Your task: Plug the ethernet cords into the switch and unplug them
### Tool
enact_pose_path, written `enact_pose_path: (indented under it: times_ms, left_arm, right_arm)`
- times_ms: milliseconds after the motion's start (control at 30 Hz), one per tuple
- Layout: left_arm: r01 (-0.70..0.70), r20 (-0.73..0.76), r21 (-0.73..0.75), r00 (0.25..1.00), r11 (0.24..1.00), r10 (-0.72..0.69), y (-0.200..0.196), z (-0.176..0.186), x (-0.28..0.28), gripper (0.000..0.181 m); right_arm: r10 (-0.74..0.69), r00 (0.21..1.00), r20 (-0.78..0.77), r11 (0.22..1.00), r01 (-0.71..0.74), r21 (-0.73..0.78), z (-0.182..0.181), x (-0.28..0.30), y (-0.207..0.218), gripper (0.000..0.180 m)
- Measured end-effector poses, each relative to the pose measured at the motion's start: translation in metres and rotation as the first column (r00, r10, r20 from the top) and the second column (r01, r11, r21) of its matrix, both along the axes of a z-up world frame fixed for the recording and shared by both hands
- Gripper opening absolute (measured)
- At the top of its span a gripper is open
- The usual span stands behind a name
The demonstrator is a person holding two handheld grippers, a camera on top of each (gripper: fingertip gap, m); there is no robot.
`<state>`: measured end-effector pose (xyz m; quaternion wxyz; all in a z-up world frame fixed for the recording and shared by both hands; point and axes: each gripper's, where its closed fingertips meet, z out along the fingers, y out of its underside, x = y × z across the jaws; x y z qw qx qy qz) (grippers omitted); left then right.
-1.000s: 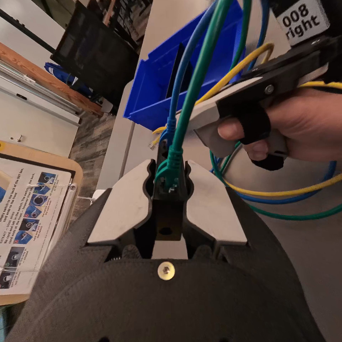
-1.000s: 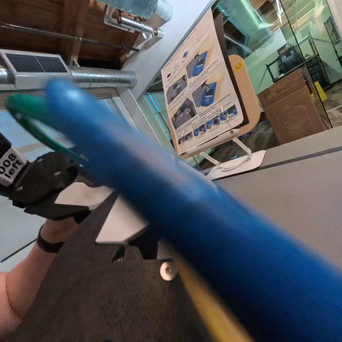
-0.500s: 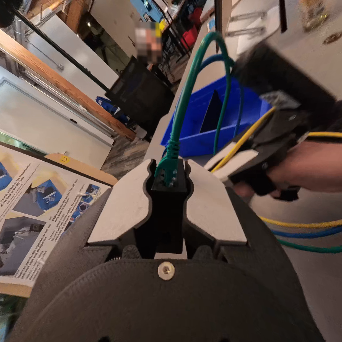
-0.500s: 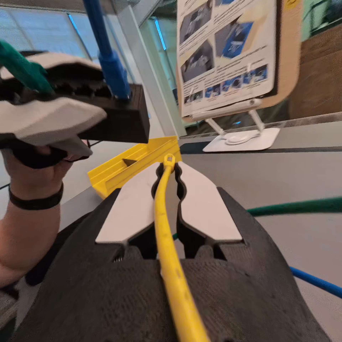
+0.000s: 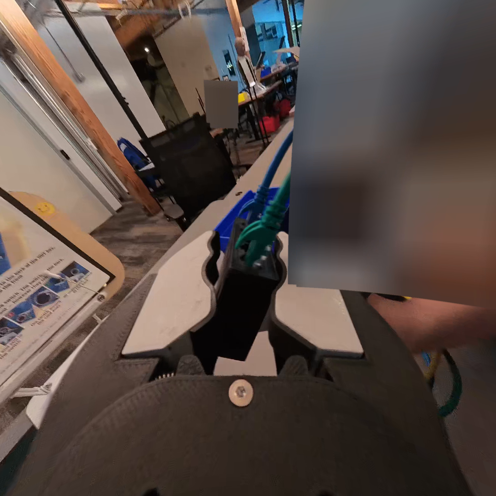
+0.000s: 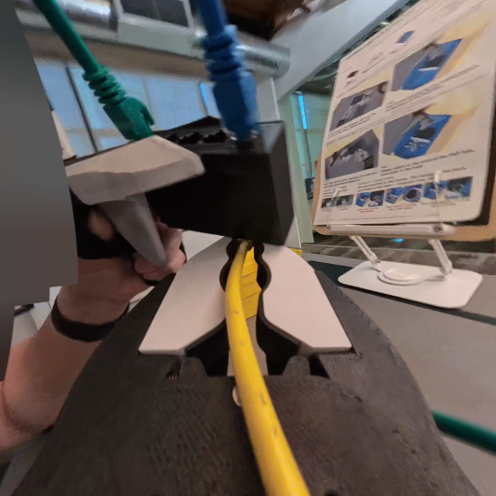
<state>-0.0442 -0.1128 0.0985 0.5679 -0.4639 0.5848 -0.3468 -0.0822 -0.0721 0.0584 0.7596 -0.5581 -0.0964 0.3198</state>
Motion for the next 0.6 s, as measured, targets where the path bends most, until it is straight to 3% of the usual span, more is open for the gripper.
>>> enact_pose_path:
  times_ms: [67, 233, 400, 600]
  left_arm:
    - [-0.029, -0.059, 0.022, 0.998, 0.999, 0.030, 0.012, -0.011, 0.002, 0.048]
    - [-0.066, -0.107, 0.058, 0.992, 0.996, 0.072, 0.038, -0.017, -0.005, 0.036]
    - [-0.109, -0.048, 0.095, 0.992, 0.989, 0.114, 0.056, -0.002, -0.024, 0.032]
    - [0.001, 0.037, -0.064, 0.999, 0.998, 0.002, 0.054, 0.018, -0.046, 0.031]
  right_arm:
    - [0.000, 0.997, 0.079, 1.000, -0.002, 0.022, 0.002, -0.006, 0.004, 0.013]
    - [-0.086, 0.960, 0.265, 0.996, 0.079, 0.037, -0.005, -0.004, 0.025, 0.013]
    - [-0.206, 0.886, 0.416, 0.977, 0.165, 0.133, -0.008, -0.016, 0.037, 0.013]
    - [-0.286, 0.855, 0.434, 0.949, 0.316, 0.003, -0.015, -0.007, 0.066, 0.012]
